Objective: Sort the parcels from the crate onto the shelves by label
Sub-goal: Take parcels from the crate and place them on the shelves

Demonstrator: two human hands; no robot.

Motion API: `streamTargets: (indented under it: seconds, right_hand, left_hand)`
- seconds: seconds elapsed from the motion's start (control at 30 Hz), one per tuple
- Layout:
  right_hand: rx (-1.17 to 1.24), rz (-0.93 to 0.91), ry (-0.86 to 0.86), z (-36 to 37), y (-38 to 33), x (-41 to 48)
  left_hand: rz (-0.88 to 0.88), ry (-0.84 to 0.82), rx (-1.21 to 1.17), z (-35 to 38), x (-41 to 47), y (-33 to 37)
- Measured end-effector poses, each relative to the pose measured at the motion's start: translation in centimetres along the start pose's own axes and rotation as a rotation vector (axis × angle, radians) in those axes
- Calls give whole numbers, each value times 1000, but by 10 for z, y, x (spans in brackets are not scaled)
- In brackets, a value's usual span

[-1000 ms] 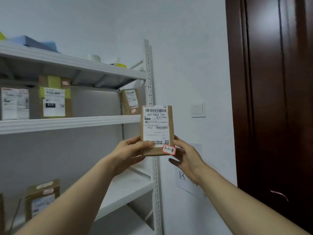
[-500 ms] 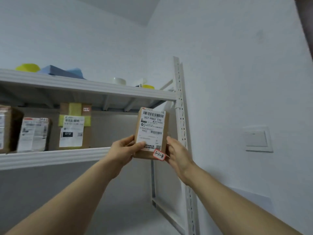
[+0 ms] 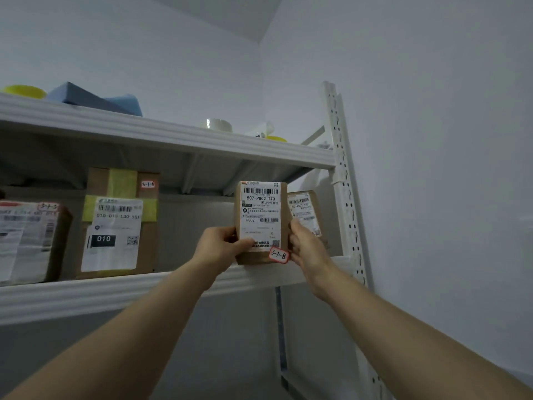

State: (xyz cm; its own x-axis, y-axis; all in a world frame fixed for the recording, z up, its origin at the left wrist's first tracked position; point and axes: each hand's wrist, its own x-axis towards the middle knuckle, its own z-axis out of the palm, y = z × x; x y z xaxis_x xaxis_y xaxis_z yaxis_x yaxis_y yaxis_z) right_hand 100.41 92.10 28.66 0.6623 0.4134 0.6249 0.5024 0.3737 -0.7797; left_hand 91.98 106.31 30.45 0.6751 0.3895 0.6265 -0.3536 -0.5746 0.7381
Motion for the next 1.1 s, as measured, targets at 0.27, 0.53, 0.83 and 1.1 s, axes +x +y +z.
streamTargets:
  seconds: [0.27,0.53,0.83,1.1]
  right_hand:
    - [-110,45,5,9,35,49]
    - [-186,81,-18,-8,54,74]
    - [-279,-77,116,-36,67,77]
    - [-352,-207,311,-55,72,89]
  left_hand:
    - [-67,101,213,15,47,-30]
    - [-161,203,342,32,67,-37]
    - [-216,284,416,38,74,-36]
    - [-230,308,357,43,77,-32]
